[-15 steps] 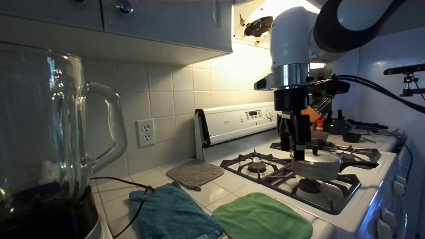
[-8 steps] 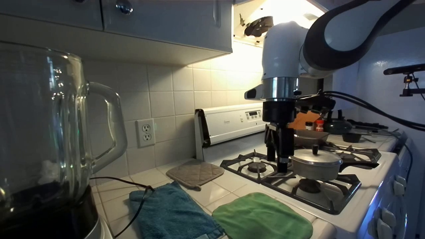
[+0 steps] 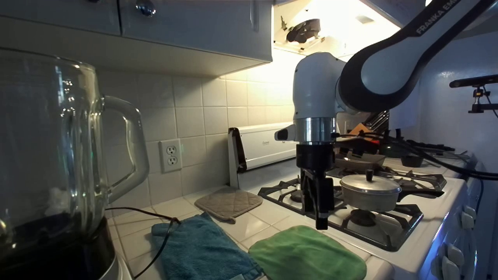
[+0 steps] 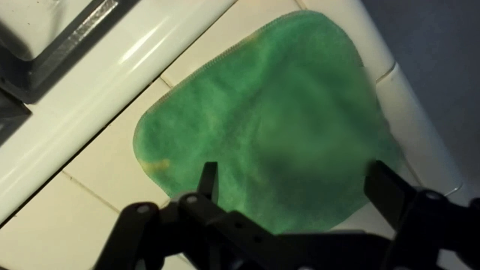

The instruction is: Put the green cloth on top of the pot

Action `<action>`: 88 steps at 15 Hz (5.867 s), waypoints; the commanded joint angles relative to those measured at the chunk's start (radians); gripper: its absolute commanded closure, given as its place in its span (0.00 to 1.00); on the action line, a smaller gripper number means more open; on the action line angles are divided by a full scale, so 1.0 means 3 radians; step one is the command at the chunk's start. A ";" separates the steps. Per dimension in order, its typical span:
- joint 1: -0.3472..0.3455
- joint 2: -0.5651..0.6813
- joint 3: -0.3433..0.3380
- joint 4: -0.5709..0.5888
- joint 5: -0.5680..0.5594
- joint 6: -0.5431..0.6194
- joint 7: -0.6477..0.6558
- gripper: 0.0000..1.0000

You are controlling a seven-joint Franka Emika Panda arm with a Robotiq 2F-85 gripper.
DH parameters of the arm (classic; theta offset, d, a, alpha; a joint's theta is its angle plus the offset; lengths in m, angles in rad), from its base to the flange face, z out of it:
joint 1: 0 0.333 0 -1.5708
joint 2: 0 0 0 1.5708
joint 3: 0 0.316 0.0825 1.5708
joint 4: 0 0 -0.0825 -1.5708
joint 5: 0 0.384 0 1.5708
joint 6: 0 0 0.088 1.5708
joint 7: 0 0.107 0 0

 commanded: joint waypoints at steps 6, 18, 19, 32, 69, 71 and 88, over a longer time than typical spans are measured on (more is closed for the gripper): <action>0.0109 0.0429 -0.0061 0.0361 -0.0265 -0.0011 0.0031 0.00; 0.0193 0.0672 -0.0172 0.0562 -0.0463 0.0122 0.0089 0.00; 0.0196 0.0686 -0.0190 0.0574 -0.0479 0.0148 0.0094 0.00; 0.0089 0.0819 -0.0265 0.0730 -0.0440 0.0058 -0.0006 0.22; -0.0017 -0.0589 -0.0687 0.0000 -0.0709 -0.0613 0.1578 0.98; -0.0032 -0.0756 -0.0683 -0.0174 -0.0702 -0.0593 0.1823 0.98; -0.0414 -0.1569 -0.0625 -0.1052 -0.1104 -0.0130 0.3230 0.98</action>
